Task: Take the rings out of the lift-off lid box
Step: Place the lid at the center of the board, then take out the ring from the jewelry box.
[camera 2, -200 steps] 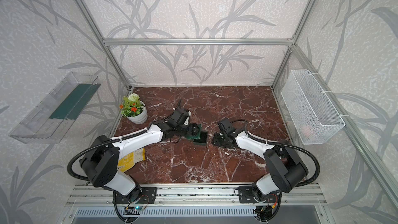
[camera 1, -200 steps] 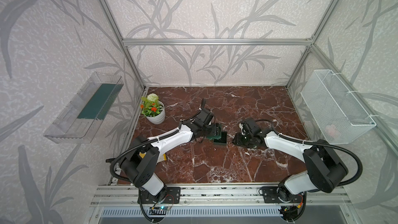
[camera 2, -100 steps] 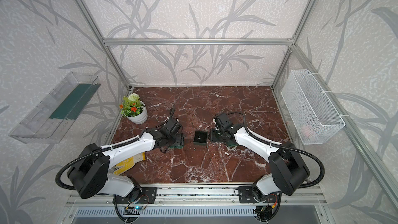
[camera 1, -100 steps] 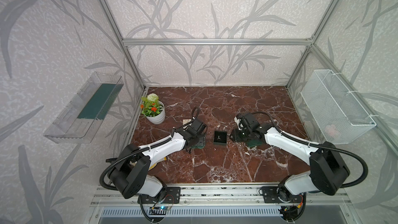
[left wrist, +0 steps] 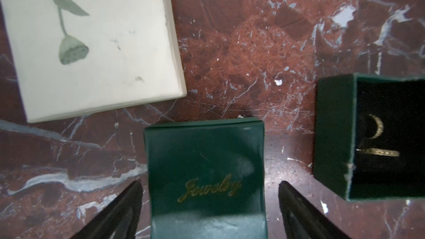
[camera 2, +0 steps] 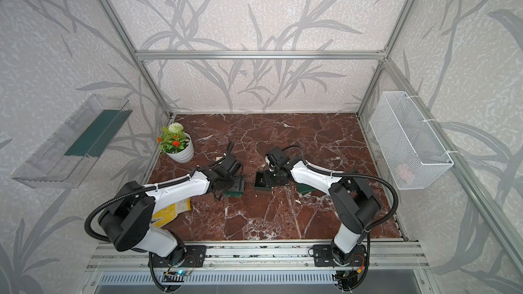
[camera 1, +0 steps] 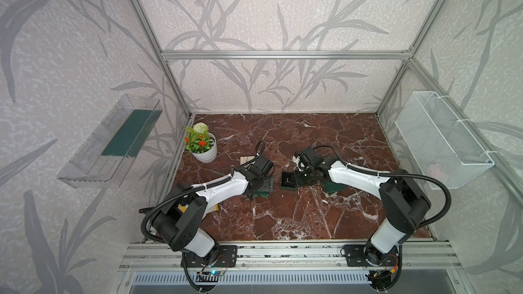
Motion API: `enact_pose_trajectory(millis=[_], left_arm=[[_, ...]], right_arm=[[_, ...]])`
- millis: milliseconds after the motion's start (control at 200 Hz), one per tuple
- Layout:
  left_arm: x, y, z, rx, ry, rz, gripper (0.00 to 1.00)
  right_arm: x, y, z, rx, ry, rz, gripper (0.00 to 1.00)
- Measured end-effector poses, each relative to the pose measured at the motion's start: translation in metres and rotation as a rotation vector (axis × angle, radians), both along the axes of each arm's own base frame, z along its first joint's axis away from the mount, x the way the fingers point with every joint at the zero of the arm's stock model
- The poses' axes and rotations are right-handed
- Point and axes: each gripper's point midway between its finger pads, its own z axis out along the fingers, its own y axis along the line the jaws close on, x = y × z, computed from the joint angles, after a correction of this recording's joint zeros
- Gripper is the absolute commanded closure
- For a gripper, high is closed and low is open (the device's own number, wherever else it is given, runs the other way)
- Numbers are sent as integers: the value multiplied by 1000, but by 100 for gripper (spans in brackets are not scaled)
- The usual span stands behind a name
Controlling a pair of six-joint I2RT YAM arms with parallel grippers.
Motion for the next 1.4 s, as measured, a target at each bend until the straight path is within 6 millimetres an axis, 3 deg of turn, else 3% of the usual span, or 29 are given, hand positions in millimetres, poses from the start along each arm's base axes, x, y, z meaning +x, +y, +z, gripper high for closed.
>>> enact_pose_trajectory(millis=[55,245,390,1015,1400], left_arm=[[1,0,7,-8,-19,-5,1],[6,-1,33,-30,-89,-19,1],[7,0,39,-37,-105,-18,1],[6,-1,35,-39,-92,-12,1],[6,-1,27,-27,-72,-13,1]], right_arm=[[0,5,-1,-4,-3,17,55],[4,13,-12,-41,-11,43,58],[9,10,-20,-81,-20,41,59],[17,17,-23,-169,-80,94,68],[17,19,-26,-176,-71,100,81]])
